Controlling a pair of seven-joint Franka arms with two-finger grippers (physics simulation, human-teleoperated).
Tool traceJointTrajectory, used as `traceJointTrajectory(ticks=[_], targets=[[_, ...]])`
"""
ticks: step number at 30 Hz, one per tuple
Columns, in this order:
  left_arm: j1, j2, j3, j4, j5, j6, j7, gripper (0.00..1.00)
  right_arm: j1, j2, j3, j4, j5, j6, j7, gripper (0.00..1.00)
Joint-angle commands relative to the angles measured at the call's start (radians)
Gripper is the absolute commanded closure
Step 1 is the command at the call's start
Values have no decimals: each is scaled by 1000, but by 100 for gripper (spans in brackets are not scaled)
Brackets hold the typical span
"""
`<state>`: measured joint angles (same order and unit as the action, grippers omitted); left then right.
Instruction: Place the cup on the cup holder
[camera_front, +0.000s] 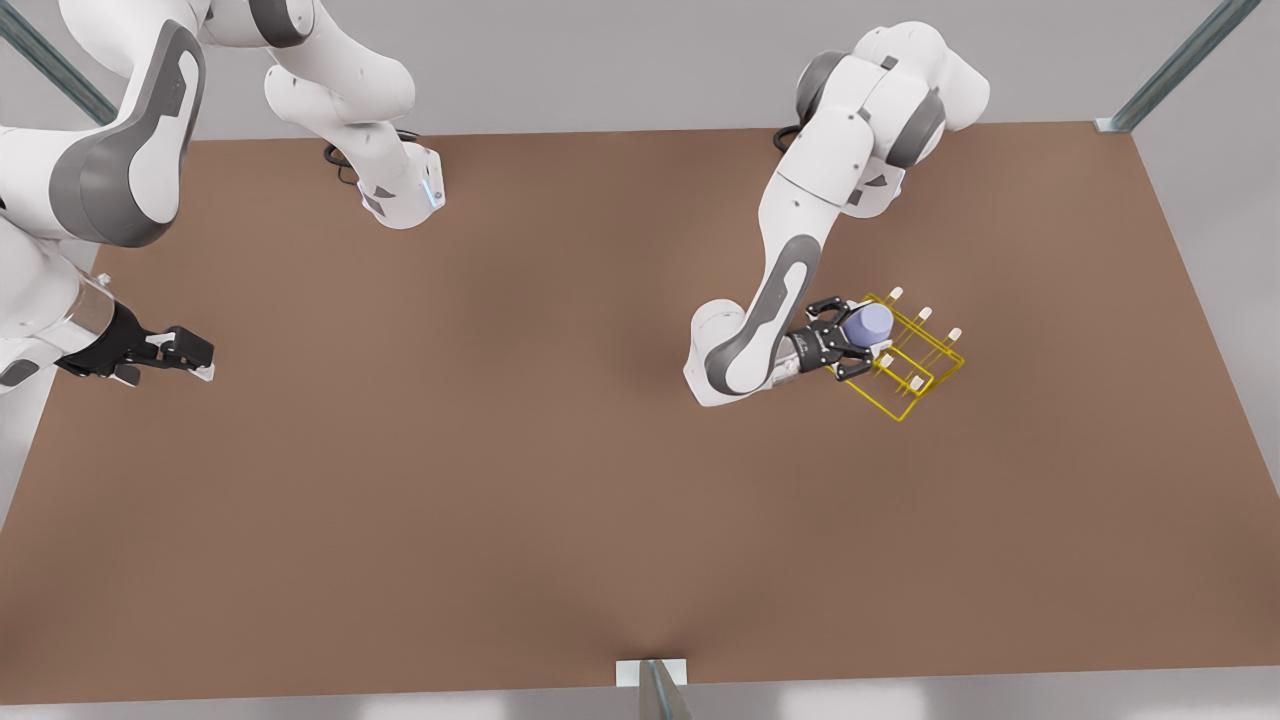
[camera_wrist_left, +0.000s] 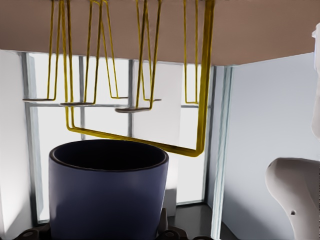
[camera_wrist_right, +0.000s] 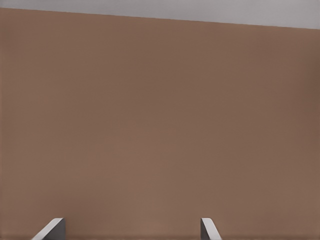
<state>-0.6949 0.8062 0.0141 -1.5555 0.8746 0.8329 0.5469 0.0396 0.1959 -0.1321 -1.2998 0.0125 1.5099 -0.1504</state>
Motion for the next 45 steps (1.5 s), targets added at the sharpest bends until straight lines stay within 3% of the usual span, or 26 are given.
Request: traceJointTrajectory(ticks=[1,16,17,18,23,26,27,28,29,30,31,32,34,36,39,45], targets=[[0,2,0,0,-13,5,-151,24,0,-1,2,0,0,0,2,0],[0,13,1,-31,-25,9,-153,23,0,-1,2,0,0,0,0,0],[0,13,1,-32,-26,8,-153,20,-1,-1,2,0,0,0,0,0],[0,14,1,-32,-26,9,-153,0,0,-1,2,0,0,0,0,0],[0,16,1,-32,-26,8,-151,0,0,2,11,0,-5,0,0,0],[2,-79,1,-3,-11,9,-156,0,-1,-3,11,-1,-9,0,0,0],[9,-104,3,113,-35,173,-212,0,0,-3,11,-1,-11,0,0,0],[18,-97,21,228,-81,245,-216,0,-3,-3,11,0,0,0,0,0],[81,-104,87,417,-356,334,-263,0,-3,-3,9,0,-8,0,0,0],[126,-111,162,497,-609,445,-367,0,-4,-3,9,0,-6,0,0,0],[147,-159,250,511,-827,529,-491,0,-4,-3,9,0,-8,0,0,0],[241,-265,271,485,-977,612,-623,0,-3,-3,11,0,-6,0,0,0],[489,-378,-9,477,-879,620,-650,0,-3,-3,9,0,-8,0,0,0],[575,-476,-98,398,-792,672,-650,0,-4,-3,9,0,-6,0,0,0],[575,-613,-102,198,-786,812,-792,0,-4,-1,9,0,-11,0,0,0],[575,-639,-102,149,-809,812,-1018,0,-3,-1,9,0,-6,0,0,0]])
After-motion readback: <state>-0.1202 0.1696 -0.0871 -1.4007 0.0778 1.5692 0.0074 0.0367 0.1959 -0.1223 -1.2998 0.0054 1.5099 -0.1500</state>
